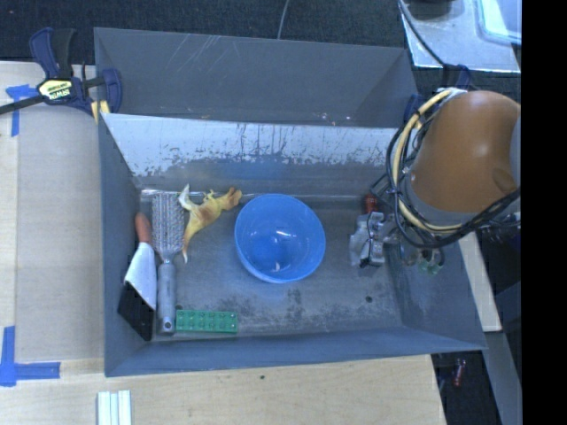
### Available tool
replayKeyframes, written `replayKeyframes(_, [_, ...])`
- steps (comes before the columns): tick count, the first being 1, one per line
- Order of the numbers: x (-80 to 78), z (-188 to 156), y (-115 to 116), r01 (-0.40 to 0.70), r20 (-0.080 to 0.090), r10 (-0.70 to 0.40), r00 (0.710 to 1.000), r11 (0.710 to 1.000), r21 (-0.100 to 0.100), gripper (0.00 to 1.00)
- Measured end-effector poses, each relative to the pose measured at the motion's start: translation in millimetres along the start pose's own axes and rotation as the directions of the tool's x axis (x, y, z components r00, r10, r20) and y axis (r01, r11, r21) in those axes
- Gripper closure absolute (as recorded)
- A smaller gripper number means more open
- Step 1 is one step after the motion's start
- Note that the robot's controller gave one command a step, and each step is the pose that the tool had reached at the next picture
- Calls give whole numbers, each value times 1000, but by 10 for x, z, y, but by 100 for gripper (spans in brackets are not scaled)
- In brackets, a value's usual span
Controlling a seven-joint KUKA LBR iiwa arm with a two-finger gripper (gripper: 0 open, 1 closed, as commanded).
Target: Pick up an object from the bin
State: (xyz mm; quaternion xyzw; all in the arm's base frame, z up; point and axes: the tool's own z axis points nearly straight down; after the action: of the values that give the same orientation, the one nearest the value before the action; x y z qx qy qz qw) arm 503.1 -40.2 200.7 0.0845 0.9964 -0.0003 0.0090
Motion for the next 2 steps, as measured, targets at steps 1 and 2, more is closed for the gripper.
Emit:
replayKeyframes(1, [-172,175,8,0,11,0,1000,1000,-1,100])
replayKeyframes(2, [-356,480,1,177,4,-177,984,984,0,100])
